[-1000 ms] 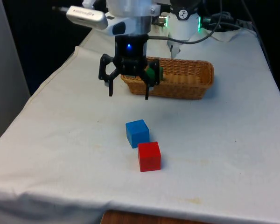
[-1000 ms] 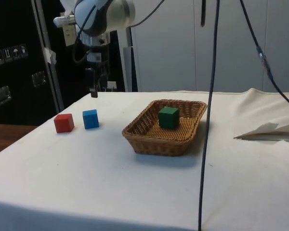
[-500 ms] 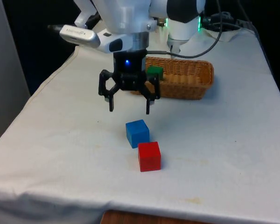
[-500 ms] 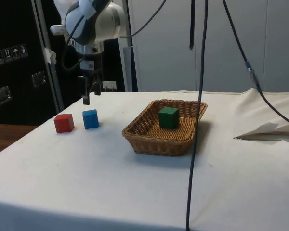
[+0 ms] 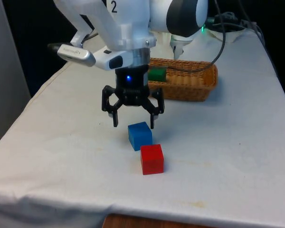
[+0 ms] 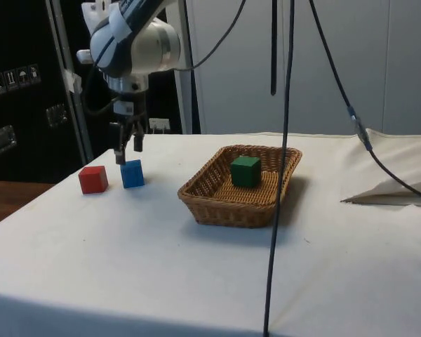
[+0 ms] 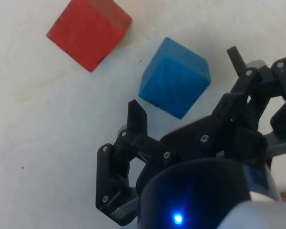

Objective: Pick up exactly two blocks and place them into the basket.

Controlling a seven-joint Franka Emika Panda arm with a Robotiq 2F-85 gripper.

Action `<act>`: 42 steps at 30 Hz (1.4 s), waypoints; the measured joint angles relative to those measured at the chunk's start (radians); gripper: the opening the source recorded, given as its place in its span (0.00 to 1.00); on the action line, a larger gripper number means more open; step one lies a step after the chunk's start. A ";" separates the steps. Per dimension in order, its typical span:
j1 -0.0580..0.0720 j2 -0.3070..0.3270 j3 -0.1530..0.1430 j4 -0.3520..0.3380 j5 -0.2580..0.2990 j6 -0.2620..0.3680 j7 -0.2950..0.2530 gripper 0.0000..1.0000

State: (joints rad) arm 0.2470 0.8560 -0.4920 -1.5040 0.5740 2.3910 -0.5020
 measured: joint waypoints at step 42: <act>-0.007 0.040 -0.026 0.060 0.162 -0.083 -0.049 1.00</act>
State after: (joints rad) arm 0.2400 0.8960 -0.5180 -1.4440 0.7360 2.3080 -0.5510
